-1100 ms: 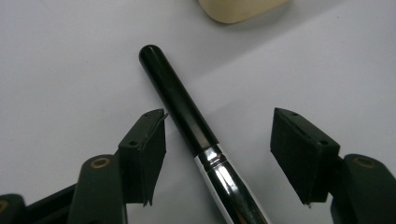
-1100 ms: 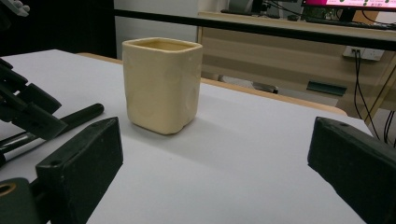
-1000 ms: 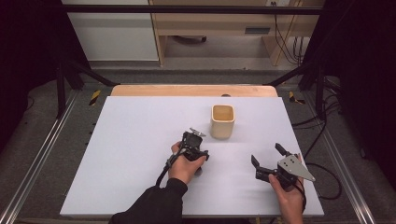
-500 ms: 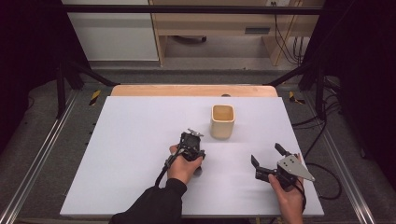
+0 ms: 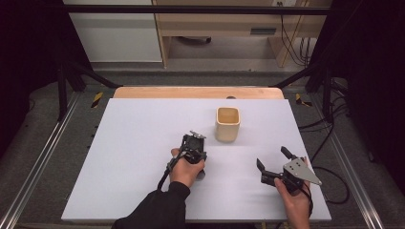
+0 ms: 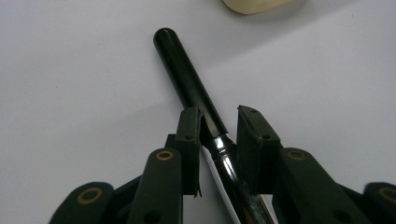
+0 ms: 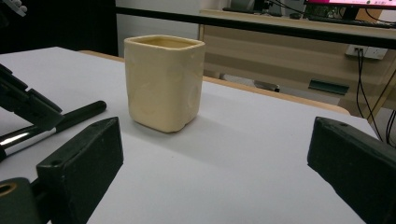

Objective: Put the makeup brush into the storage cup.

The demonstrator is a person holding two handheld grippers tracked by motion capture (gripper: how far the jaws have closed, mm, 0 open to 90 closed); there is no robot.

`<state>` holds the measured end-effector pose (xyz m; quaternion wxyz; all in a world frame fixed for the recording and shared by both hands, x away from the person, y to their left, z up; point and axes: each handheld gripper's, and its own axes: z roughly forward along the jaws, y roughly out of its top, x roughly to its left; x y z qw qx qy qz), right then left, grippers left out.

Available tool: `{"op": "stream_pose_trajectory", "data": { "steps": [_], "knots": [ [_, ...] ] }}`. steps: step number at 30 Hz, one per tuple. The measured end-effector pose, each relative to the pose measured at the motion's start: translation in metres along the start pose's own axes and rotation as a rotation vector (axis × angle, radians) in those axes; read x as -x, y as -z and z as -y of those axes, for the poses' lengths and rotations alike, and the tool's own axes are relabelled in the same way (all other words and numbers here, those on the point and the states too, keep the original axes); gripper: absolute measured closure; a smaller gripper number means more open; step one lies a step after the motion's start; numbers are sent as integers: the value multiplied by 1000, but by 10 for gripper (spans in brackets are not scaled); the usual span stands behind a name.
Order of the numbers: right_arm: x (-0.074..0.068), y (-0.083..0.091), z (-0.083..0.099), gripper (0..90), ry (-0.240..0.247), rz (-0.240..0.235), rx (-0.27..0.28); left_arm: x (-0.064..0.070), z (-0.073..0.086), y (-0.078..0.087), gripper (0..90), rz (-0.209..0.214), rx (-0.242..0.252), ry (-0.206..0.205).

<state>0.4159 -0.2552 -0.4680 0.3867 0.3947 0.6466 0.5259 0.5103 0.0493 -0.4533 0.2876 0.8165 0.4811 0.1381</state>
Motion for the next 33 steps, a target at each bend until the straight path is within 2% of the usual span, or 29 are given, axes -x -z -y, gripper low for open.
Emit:
{"op": "stream_pose_trajectory", "data": {
  "steps": [1, 4, 15, 19, 20, 22, 24, 29, 33],
  "knots": [
    [0, 0, 0, 36, 3, -1, -1, 0, 0, 0, 718, -3, 13, 2],
    [-1, 0, 0, 36, 5, -2, -2, 0, 0, 0, 722, 3, 6, 8],
    [0, 0, 0, 36, 2, -3, -4, 1, 4, -9, 619, 15, -10, 55],
    [0, 0, 0, 36, 2, -3, -2, 1, 4, -9, 633, 16, 0, 55],
    [0, -1, 0, 36, 6, -3, -4, 1, 5, -9, 675, 28, 1, 57],
    [0, -1, 0, 36, 7, -4, -3, 2, 4, -9, 691, 32, 4, 58],
    [0, -1, 0, 36, 8, -3, -3, 3, 5, -8, 731, 56, 1, 49],
    [0, -1, 0, 36, 6, -3, -2, 3, 4, -6, 734, 76, -20, -2],
    [-1, -1, 0, 36, 5, -5, -4, -1, 3, 0, 736, 68, -7, -35]
  ]
}}
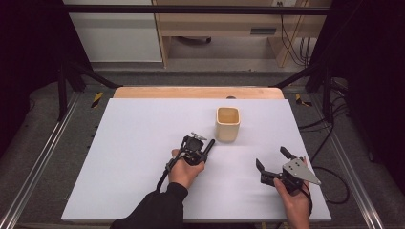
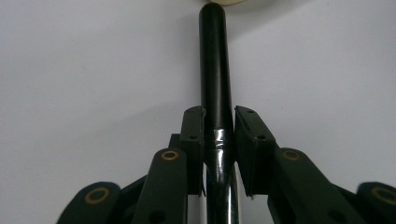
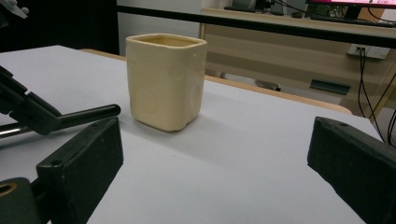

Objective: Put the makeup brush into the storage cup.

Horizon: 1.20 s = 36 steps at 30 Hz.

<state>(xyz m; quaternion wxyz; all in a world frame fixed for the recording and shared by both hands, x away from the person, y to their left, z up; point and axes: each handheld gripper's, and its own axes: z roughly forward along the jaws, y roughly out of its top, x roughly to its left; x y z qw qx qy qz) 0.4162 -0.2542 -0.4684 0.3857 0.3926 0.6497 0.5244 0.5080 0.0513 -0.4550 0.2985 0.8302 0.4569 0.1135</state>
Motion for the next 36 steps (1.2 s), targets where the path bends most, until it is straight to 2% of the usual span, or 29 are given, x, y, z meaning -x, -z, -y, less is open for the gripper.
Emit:
{"op": "stream_pose_trajectory", "data": {
  "steps": [9, 16, 27, 31, 32, 36],
  "knots": [
    [-3, -1, 0, 36, 7, -7, -5, -12, -2, 19, 736, -6, 34, -22],
    [-3, -1, 0, 36, 10, -8, -7, -15, -6, 30, 737, -6, 54, -33],
    [-7, -2, -1, 35, 19, -24, -9, -17, -11, 45, 737, -1, 46, -123],
    [-12, -3, -2, 34, 45, -39, -12, -22, -11, 53, 737, 12, 35, -144],
    [-14, -3, -2, 35, 52, -43, -12, -23, -11, 56, 737, 11, 31, -162],
    [-26, -6, -6, 35, 110, -58, -21, -29, -12, 65, 737, 16, 26, -192]
  ]
}}
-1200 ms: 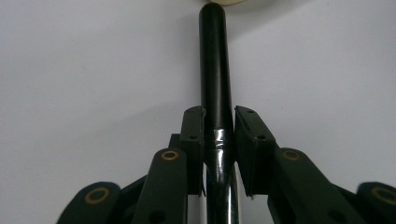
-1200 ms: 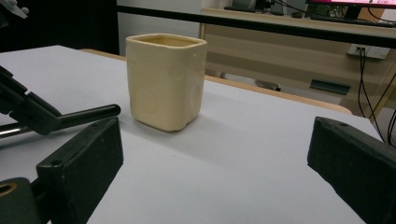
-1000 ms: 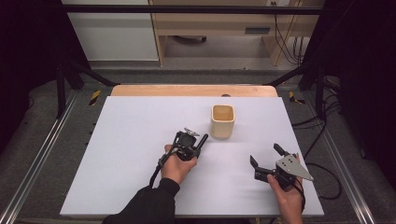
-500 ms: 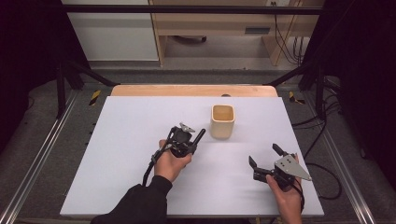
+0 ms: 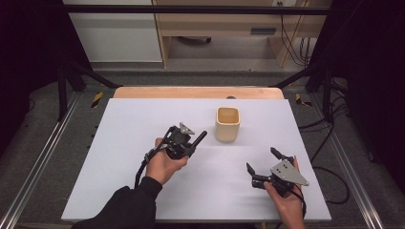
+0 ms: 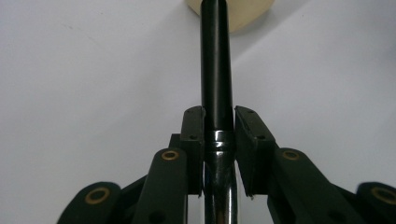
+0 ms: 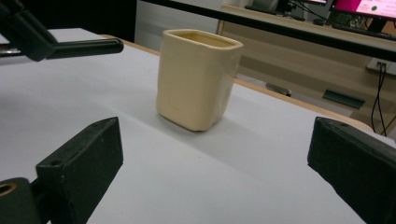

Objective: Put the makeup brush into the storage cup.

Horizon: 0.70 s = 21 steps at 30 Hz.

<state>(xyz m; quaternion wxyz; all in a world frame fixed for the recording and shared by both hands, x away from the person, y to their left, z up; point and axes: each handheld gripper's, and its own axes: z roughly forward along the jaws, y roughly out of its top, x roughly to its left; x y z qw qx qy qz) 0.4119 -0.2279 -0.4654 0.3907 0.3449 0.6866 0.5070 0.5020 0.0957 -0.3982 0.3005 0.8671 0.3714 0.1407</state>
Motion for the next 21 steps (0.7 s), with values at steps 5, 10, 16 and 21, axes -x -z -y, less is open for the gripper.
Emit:
{"op": "stream_pose_trajectory", "data": {
  "steps": [5, 10, 16, 21],
  "knots": [
    [-21, -7, -12, 40, 105, -37, -17, -9, -1, 9, 737, 14, -11, -37],
    [-42, -17, -19, 41, 206, -92, -52, -16, -2, 13, 737, 22, -29, -74],
    [-52, -28, -23, 39, 284, -139, -101, -19, -6, 15, 737, 43, -24, -85],
    [-54, -33, -29, 37, 329, -156, -120, -16, -10, 17, 737, 46, -34, -119]
  ]
}}
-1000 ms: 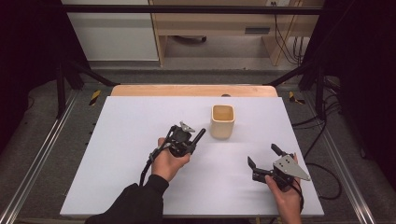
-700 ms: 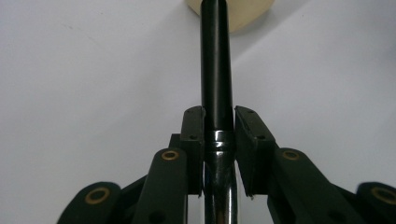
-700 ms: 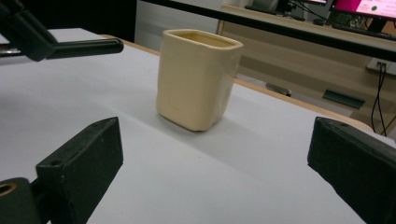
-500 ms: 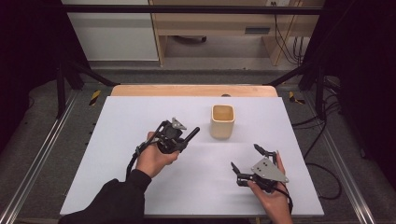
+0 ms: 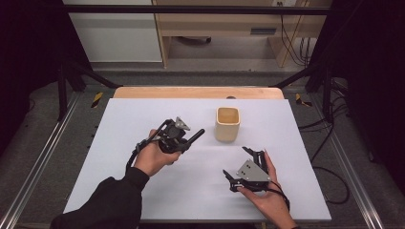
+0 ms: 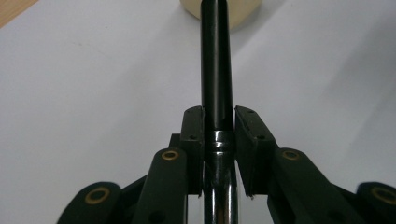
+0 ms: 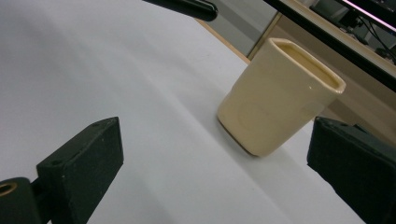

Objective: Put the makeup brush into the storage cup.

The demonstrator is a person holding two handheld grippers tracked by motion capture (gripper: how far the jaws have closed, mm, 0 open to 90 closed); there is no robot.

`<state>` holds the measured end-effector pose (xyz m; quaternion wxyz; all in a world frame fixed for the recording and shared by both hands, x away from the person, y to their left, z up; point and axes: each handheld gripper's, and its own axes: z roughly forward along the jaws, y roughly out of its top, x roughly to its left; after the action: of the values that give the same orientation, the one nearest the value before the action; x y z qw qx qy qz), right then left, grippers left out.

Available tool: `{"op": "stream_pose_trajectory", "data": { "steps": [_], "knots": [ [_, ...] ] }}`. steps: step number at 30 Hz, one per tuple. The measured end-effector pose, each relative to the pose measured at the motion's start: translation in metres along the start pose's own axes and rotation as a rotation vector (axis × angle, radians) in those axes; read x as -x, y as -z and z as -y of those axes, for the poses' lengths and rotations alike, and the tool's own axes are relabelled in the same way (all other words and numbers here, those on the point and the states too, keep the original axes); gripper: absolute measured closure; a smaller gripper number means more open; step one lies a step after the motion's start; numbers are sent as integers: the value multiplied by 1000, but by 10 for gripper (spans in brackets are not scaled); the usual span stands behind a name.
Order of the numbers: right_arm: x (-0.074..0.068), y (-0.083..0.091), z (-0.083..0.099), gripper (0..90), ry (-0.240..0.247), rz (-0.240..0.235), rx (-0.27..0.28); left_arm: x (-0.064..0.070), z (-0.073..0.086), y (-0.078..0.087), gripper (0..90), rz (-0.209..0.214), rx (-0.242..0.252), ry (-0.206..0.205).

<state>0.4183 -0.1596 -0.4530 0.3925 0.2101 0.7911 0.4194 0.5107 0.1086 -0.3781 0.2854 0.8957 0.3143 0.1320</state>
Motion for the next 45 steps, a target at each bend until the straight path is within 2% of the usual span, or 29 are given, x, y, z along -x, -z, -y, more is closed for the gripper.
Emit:
{"op": "stream_pose_trajectory", "data": {
  "steps": [6, 18, 21, 28, 36, 38, 45],
  "knots": [
    [-2, 0, -10, 36, 81, 7, -14, 5, -3, 2, 737, 23, -8, -18],
    [-11, -4, -23, 70, 198, 1, -28, 11, -8, 7, 737, 52, -18, -51],
    [-11, -4, -25, 77, 215, 1, -31, 12, -9, 7, 737, 59, -13, -47],
    [-16, -9, -36, 100, 286, -3, -39, 21, -14, 11, 737, 79, -23, -80],
    [-21, -15, -44, 136, 335, -10, -27, 30, -17, 10, 737, 98, -31, -106],
    [-23, -19, -47, 169, 379, -6, -27, 32, -18, 9, 737, 103, -34, -112],
    [-28, -27, -52, 210, 429, -10, -24, 34, -18, 6, 737, 111, -42, -123]
  ]
}}
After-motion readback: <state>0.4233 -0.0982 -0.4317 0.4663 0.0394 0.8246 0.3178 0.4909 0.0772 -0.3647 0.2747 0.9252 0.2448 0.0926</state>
